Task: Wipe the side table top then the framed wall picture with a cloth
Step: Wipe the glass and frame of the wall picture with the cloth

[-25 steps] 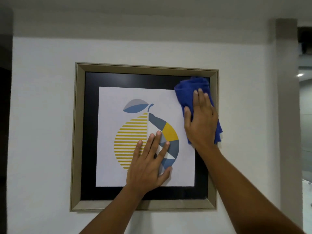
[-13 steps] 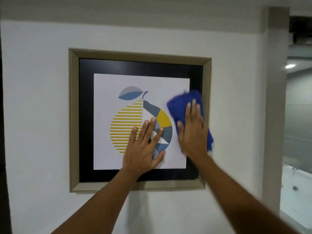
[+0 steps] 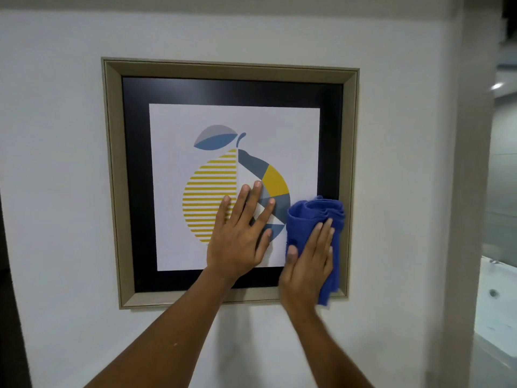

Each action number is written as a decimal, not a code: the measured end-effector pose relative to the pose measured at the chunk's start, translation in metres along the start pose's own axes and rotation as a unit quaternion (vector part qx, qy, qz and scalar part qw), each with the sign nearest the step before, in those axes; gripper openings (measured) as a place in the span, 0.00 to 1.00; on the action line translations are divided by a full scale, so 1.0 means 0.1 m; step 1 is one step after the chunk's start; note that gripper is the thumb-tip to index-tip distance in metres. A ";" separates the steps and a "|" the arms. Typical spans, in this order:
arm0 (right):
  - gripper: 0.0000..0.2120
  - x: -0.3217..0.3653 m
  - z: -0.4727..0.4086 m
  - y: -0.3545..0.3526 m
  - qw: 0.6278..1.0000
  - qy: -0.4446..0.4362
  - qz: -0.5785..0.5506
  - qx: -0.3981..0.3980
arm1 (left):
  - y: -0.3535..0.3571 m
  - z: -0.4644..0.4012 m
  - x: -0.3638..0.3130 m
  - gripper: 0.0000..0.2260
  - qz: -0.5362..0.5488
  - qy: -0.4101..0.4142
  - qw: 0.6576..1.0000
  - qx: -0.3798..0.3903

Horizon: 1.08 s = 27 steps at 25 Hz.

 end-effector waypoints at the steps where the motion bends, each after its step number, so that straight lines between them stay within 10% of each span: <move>1: 0.30 0.08 0.03 0.08 1.000 0.023 0.004 -0.001 | -0.01 0.00 -0.01 0.26 0.005 0.001 1.000 -0.001; 13: 0.35 -0.41 -0.06 -0.23 0.988 -0.122 0.050 0.077 | 0.00 0.09 0.04 0.25 0.005 -0.001 1.000 -0.002; 27: 0.31 0.74 -1.64 -0.64 0.986 -0.150 0.071 -0.029 | 0.04 0.09 0.04 0.29 -0.004 0.002 1.000 -0.008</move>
Point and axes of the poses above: each hand's wrist, its own z-axis away from the middle knuckle, its own y-axis out of the palm, x = y × z, the point moved 6 cm from there along -z, towards the middle knuckle, and after that the axes turned 13 degrees about x, right-handed, at the moved point
